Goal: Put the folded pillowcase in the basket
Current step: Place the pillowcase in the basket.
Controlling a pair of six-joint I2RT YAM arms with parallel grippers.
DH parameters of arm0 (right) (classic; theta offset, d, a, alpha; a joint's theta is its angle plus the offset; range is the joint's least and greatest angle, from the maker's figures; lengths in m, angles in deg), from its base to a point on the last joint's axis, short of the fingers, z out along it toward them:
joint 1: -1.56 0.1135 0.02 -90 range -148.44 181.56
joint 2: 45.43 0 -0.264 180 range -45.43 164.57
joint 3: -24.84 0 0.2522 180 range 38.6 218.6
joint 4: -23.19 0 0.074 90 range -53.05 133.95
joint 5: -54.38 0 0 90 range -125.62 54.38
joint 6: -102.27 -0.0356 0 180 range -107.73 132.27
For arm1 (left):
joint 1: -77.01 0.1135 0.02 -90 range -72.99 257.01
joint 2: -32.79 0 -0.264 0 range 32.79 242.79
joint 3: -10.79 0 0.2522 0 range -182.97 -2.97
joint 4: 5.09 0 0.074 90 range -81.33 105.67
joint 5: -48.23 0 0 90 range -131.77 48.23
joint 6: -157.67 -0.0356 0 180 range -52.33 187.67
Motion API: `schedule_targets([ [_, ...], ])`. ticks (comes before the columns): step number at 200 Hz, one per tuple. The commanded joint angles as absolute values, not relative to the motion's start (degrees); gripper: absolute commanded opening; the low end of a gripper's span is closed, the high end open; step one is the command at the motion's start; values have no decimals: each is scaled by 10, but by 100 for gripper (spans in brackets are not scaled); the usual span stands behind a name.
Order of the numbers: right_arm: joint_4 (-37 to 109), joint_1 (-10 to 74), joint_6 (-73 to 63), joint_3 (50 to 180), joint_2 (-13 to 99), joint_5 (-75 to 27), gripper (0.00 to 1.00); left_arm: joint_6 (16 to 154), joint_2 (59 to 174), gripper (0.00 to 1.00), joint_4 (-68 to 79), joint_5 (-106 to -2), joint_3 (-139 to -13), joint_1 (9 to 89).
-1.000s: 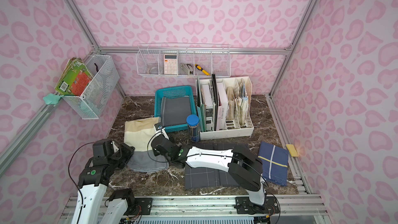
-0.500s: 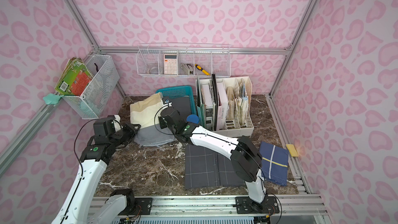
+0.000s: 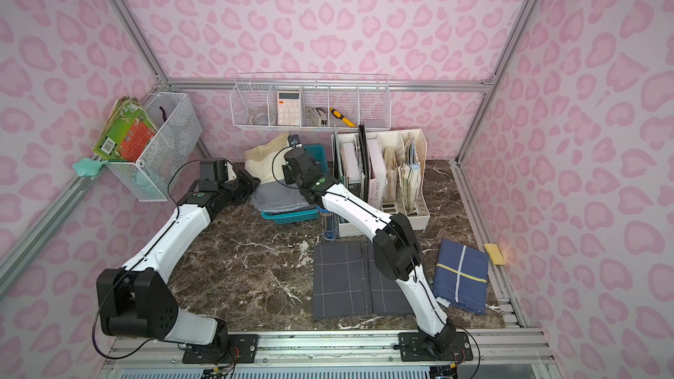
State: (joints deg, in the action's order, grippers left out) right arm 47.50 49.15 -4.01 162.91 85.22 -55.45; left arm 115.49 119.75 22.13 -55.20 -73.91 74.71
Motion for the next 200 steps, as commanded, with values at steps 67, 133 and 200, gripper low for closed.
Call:
schedule_targets([
  [67, 543, 455, -14, 1752, 959, -547, 0, 1163, 1333, 0, 202, -536, -814, 726],
  [133, 545, 446, -15, 1776, 996, -539, 0, 1175, 1374, 4, 222, -509, -832, 712],
  [200, 537, 442, -7, 1790, 1017, -543, 16, 1170, 1402, 22, 253, -503, -859, 711],
])
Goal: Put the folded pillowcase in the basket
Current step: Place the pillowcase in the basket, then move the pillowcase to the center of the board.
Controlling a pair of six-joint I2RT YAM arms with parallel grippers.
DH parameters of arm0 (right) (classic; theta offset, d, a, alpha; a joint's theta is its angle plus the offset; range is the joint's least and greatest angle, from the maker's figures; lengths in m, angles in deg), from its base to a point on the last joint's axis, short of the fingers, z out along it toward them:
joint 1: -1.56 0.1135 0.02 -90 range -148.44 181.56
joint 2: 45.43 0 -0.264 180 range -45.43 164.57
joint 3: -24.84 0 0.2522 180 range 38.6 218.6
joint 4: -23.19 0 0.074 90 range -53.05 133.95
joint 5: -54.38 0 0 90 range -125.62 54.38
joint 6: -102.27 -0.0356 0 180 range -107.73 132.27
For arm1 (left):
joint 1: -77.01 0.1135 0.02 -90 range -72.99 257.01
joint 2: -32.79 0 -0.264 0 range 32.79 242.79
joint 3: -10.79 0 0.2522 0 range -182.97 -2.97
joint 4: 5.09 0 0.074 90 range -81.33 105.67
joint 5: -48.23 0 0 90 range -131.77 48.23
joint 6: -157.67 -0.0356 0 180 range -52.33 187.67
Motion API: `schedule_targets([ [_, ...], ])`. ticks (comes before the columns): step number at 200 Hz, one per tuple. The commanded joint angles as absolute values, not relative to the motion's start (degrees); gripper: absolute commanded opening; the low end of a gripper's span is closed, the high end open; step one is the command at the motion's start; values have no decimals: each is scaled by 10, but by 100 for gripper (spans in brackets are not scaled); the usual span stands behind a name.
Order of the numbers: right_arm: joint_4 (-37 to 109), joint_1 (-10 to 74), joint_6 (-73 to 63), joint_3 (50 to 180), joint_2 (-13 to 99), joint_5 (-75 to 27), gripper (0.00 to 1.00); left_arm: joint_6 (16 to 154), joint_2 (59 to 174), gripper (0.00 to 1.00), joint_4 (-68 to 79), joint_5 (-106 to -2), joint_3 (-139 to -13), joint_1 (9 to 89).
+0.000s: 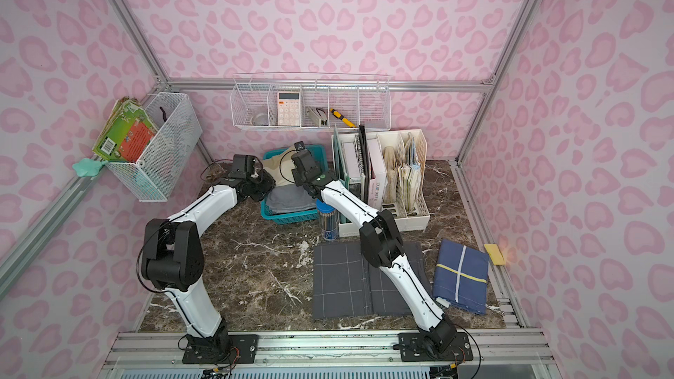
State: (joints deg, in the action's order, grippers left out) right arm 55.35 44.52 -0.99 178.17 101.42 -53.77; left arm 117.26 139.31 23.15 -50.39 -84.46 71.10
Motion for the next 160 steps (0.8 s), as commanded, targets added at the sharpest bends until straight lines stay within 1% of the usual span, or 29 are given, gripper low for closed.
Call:
schedule_targets([
  [1, 537, 442, -7, 1790, 1018, -543, 17, 1170, 1402, 23, 254, -503, -859, 711],
  [12, 539, 441, -10, 1790, 1017, -549, 38, 1172, 1404, 37, 264, -500, -859, 711],
  [20, 538, 442, -8, 1791, 1015, -561, 50, 1172, 1404, 48, 264, -503, -868, 711],
  [24, 538, 443, -5, 1791, 1013, -568, 57, 1171, 1404, 52, 264, -505, -876, 711],
  [28, 536, 445, 0, 1790, 1012, -575, 62, 1170, 1404, 55, 266, -506, -879, 711],
  [32, 534, 446, 5, 1790, 1009, -581, 64, 1170, 1403, 59, 268, -506, -879, 710],
  [38, 530, 448, 12, 1790, 1006, -588, 65, 1170, 1402, 64, 271, -506, -881, 710],
  [48, 525, 448, 17, 1791, 999, -590, 67, 1168, 1398, 70, 276, -506, -885, 709],
  [58, 523, 450, 19, 1791, 992, -588, 67, 1166, 1394, 79, 283, -505, -888, 709],
  [67, 522, 451, 20, 1790, 985, -589, 67, 1162, 1388, 82, 291, -504, -891, 708],
  [85, 526, 454, 20, 1788, 969, -594, 68, 1155, 1372, 85, 303, -501, -892, 709],
  [108, 515, 467, 23, 1758, 934, -597, 69, 1144, 1346, 87, 311, -500, -885, 709],
  [141, 478, 483, 22, 1673, 861, -602, 69, 1131, 1294, 89, 323, -496, -866, 709],
  [160, 452, 490, 18, 1614, 804, -601, 69, 1122, 1248, 92, 326, -484, -819, 708],
])
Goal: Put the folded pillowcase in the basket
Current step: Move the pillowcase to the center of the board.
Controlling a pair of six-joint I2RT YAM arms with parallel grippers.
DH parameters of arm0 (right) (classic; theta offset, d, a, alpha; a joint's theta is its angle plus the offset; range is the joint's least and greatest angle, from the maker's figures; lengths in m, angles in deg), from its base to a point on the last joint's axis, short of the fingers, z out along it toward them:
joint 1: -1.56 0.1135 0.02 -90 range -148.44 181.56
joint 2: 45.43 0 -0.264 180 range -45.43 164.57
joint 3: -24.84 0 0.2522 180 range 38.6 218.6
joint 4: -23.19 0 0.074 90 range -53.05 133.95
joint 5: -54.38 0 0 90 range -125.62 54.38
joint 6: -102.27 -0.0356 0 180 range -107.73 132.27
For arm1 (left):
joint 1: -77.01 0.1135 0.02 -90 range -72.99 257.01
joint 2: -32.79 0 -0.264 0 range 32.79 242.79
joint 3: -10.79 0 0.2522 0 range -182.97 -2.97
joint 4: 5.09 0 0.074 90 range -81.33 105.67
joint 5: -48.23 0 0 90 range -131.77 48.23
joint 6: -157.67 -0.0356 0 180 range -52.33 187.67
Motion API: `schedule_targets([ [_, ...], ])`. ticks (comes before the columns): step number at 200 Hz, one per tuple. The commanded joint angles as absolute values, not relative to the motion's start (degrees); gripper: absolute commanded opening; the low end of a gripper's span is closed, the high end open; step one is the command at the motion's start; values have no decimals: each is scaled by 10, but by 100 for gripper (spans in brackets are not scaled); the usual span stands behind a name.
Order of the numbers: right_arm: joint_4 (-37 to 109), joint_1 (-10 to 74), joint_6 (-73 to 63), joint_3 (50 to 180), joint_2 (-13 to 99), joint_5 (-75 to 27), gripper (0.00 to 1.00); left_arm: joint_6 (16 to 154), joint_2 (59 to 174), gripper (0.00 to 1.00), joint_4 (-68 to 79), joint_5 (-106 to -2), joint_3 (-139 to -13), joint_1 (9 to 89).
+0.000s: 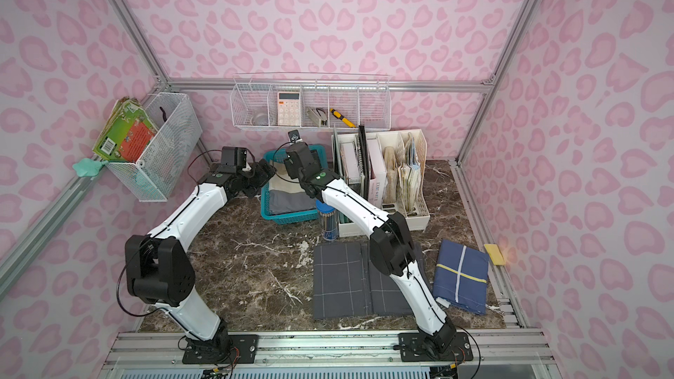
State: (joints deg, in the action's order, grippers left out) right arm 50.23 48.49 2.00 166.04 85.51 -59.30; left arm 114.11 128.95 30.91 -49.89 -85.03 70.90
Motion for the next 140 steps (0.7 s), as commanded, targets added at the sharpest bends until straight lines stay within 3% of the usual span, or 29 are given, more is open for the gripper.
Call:
schedule_targets([
  [1, 451, 491, 18, 1611, 801, -601, 69, 1122, 1247, 92, 327, -484, -817, 708],
  [87, 365, 541, -20, 1251, 513, -600, 69, 1077, 1030, 96, 428, -469, -642, 702],
  [140, 378, 567, -73, 1047, 384, -609, 70, 1106, 932, 98, 458, -442, -544, 618],
])
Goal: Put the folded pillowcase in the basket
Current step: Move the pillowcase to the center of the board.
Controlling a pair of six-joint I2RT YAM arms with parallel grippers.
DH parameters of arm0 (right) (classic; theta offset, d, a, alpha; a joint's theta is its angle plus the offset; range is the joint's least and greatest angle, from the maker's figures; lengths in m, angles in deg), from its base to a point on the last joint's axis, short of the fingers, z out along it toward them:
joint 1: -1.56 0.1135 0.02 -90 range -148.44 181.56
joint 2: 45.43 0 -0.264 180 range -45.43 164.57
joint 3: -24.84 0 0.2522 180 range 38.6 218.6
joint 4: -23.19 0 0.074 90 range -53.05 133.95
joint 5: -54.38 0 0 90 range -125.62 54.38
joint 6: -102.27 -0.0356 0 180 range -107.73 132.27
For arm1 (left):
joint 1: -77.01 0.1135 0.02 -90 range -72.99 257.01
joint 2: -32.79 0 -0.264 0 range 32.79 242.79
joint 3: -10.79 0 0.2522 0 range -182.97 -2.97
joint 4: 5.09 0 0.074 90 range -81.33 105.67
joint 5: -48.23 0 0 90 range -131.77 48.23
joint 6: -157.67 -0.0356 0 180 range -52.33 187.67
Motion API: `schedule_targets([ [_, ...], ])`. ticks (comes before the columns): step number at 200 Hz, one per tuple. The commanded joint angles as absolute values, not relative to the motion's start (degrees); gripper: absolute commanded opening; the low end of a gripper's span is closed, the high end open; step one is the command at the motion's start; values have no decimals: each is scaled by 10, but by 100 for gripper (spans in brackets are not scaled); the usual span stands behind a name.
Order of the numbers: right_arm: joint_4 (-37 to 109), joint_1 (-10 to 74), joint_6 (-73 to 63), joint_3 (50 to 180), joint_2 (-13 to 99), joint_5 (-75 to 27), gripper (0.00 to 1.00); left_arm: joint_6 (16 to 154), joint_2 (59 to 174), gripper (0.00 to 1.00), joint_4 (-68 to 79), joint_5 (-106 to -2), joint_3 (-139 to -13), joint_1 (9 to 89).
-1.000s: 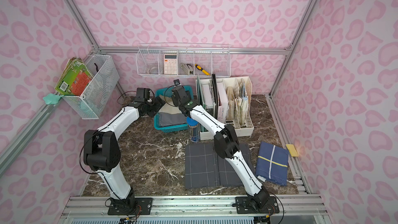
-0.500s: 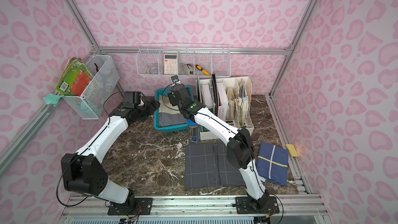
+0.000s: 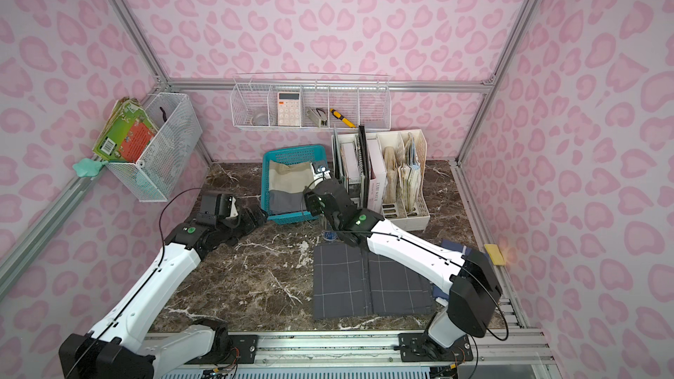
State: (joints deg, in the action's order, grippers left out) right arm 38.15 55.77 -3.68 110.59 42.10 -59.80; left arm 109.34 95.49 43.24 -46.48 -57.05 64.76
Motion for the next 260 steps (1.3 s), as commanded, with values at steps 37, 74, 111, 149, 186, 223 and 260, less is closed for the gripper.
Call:
schedule_targets([
  [37, 376, 574, -105, 939, 316, -607, 70, 1156, 908, 98, 462, -417, -492, 535],
  [74, 356, 576, -142, 863, 281, -590, 70, 1200, 925, 97, 441, -387, -462, 464],
  [111, 345, 584, -154, 839, 275, -585, 70, 1207, 933, 97, 439, -372, -475, 459],
  [149, 370, 585, -171, 830, 269, -596, 70, 1220, 961, 93, 439, -382, -482, 442],
  [186, 357, 585, -183, 783, 243, -621, 70, 1252, 1022, 91, 396, -391, -473, 371],
  [223, 343, 585, -198, 736, 216, -638, 70, 1266, 1119, 88, 349, -401, -500, 313],
  [260, 336, 584, -209, 708, 195, -644, 70, 1263, 1205, 81, 331, -411, -545, 288],
])
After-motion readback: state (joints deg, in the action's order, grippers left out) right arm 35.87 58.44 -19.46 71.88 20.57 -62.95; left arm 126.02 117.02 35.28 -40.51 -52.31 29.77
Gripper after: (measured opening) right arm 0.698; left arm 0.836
